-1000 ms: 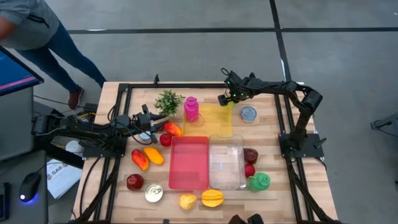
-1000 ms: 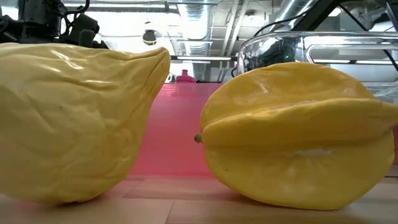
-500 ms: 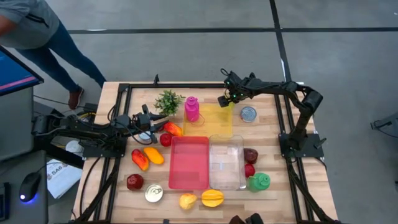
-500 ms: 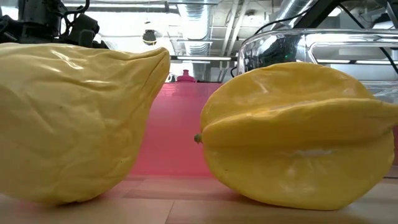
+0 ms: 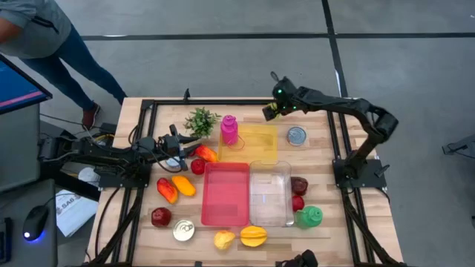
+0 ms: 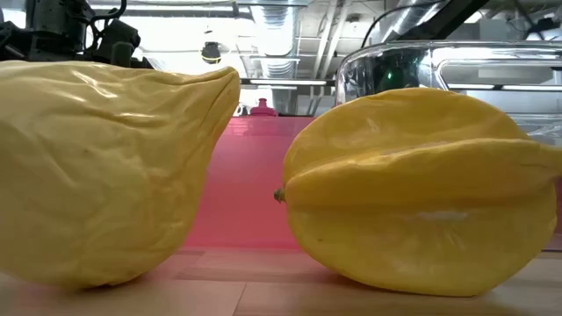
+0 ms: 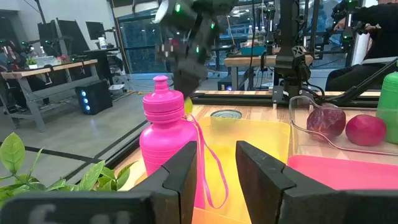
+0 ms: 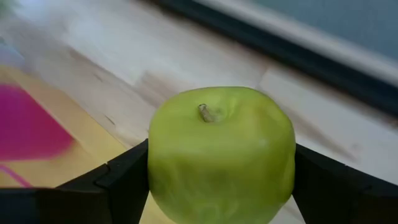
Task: Pick & Place Food Item
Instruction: Put the green apple into the transparent bin
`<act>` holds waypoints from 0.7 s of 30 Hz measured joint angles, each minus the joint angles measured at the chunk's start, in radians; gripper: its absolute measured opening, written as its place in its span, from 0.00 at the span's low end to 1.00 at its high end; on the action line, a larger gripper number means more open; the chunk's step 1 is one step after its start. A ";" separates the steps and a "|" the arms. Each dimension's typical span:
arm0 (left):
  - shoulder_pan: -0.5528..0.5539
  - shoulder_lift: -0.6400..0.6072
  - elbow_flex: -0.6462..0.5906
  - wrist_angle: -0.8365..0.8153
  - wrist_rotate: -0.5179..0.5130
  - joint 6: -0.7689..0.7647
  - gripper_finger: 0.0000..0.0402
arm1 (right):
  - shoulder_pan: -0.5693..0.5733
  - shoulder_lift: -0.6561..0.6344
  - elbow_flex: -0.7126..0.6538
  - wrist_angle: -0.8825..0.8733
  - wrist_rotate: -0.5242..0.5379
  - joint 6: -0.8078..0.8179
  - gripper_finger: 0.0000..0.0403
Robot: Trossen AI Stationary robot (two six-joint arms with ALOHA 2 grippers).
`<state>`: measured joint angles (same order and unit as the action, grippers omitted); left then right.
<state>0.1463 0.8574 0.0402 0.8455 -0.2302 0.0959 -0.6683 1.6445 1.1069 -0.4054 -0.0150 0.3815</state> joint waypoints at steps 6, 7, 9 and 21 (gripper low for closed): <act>0.000 0.000 0.000 0.000 0.000 0.000 0.25 | -0.001 -0.144 0.000 0.044 0.000 -0.001 0.78; 0.000 0.000 0.000 0.000 0.000 0.000 0.25 | 0.000 -0.168 0.000 0.053 0.001 -0.003 0.78; 0.000 0.000 0.000 0.000 0.000 0.000 0.25 | 0.006 -0.214 0.001 0.066 0.009 -0.020 0.78; 0.000 0.000 0.000 0.000 0.000 0.002 0.25 | 0.116 -0.400 0.001 0.078 0.020 -0.094 0.78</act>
<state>0.1462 0.8574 0.0402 0.8455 -0.2303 0.0977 -0.5523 1.2442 1.1078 -0.3272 0.0048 0.2875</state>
